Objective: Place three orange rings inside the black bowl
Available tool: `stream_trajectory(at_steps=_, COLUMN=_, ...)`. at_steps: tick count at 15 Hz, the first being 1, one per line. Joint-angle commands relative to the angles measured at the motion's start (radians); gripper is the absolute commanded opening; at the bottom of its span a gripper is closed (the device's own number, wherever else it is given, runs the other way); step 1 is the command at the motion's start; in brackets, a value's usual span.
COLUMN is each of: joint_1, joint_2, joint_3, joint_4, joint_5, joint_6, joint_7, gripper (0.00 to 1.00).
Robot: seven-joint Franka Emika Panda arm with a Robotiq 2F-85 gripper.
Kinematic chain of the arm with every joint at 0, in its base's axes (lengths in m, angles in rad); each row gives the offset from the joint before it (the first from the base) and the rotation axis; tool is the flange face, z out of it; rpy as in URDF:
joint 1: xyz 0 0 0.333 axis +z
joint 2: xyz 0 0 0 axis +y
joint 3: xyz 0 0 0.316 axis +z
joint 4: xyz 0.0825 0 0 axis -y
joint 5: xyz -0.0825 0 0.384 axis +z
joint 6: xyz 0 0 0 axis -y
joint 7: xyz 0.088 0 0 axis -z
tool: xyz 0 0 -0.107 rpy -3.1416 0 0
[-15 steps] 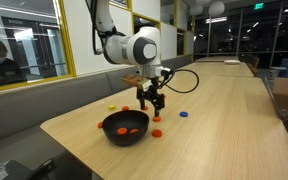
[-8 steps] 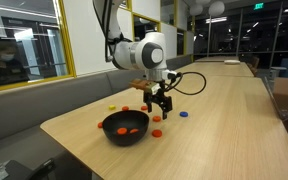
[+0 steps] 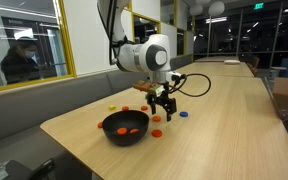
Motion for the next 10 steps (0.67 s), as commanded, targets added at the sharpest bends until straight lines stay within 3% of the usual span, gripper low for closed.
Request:
stream_trajectory(at_steps=1, joint_1=0.007, joint_2=0.012, joint_3=-0.013, joint_4=0.021, joint_5=-0.017, joint_6=0.007, joint_7=0.026, gripper=1.0)
stream_trajectory(at_steps=10, joint_1=0.013, joint_2=0.001, joint_3=-0.017, joint_4=0.01, joint_5=-0.02, joint_6=0.006, joint_7=0.034, gripper=1.0)
